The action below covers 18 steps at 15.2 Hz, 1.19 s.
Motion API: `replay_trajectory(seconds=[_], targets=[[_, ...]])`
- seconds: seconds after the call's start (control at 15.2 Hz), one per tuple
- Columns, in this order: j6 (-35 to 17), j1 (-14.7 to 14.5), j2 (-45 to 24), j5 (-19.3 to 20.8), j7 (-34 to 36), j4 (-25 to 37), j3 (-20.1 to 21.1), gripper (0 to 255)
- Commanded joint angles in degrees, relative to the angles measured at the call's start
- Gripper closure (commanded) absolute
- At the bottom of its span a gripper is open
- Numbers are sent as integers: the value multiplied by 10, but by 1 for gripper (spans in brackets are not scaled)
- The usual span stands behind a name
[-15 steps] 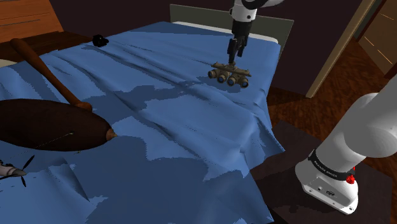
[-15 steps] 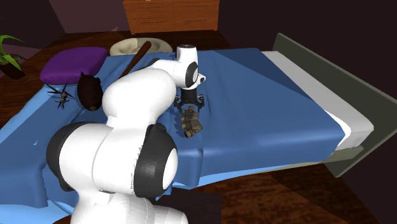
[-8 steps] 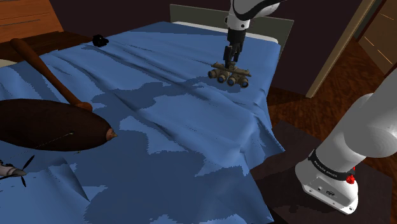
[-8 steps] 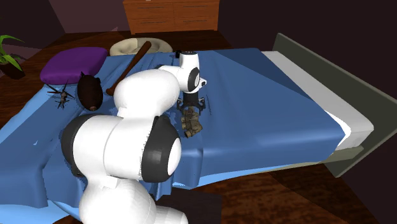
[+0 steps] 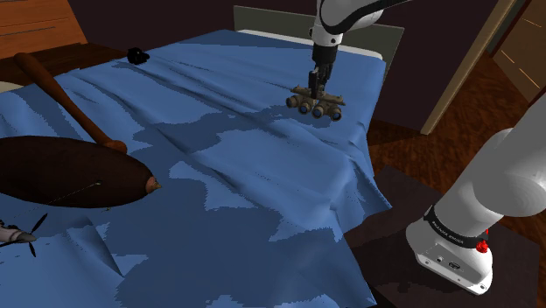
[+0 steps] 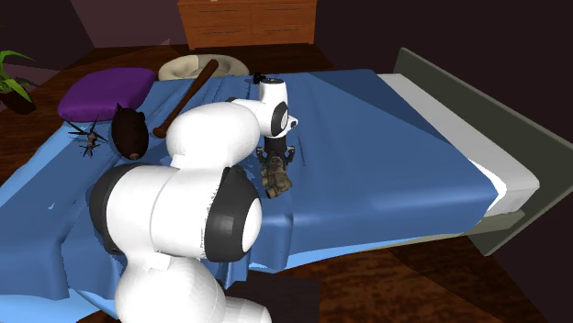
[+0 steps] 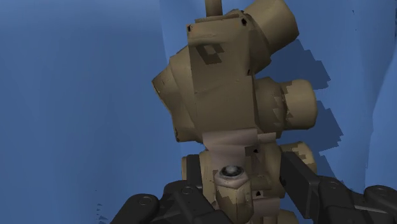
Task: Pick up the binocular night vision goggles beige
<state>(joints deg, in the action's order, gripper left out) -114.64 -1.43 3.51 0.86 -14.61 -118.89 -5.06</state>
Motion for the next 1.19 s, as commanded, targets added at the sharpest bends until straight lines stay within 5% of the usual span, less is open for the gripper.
replay_trajectory(seconds=[0.0, 1.12], targets=[[0, 0, 0, 0, 0, -1, 0, 255], [99, 0, 16, 1, 0, 83, 0, 255]])
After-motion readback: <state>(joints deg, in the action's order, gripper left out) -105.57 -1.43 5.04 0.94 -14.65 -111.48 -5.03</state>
